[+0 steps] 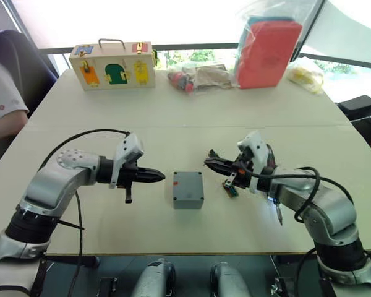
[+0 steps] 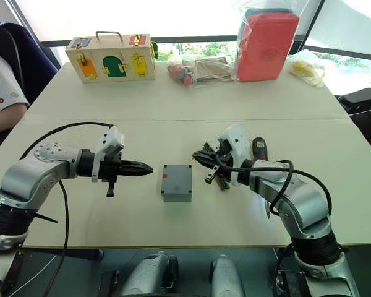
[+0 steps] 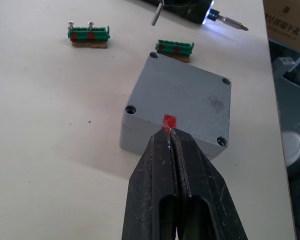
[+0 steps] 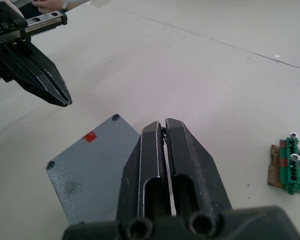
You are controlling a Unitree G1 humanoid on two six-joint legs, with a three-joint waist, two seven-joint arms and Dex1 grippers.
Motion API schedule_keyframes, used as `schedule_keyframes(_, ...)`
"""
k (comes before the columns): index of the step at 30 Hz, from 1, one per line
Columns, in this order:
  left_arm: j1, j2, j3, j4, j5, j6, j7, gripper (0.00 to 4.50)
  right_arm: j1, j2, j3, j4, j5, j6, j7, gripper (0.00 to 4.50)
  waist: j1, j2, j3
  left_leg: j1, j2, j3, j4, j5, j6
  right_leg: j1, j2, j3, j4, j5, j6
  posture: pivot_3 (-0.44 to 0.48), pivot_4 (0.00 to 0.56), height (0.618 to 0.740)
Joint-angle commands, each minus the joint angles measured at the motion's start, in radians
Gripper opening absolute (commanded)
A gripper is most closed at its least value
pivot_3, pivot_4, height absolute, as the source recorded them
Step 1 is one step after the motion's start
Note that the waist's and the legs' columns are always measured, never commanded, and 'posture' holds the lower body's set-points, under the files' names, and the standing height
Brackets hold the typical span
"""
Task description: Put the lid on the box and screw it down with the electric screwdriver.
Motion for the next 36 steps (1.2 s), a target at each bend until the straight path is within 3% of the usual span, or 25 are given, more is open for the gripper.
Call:
schedule_keyframes(1,0.009,0.012,0.038,-0.044,-0.022,0.008,0.013,0.00,-0.018,0.005,0.022,-0.010,-0.001,-0.021,0.012,0.02,-0.001,0.000,0.000,0.000,0.000,0.000,0.000,0.000,0.000,0.000,0.000,0.000,0.000,0.000,0.000,0.000,0.150,0.740)
schedule_keyframes(36,0.015,-0.007,0.028,-0.066,-0.022,0.015,0.051,0.00,-0.012,-0.006,0.101,0.096,-0.090,-0.082,0.053,0.02,-0.001,0.000,0.000,0.000,0.000,0.000,0.000,0.000,0.000,0.000,0.000,0.000,0.000,0.000,0.000,0.000,0.150,0.740)
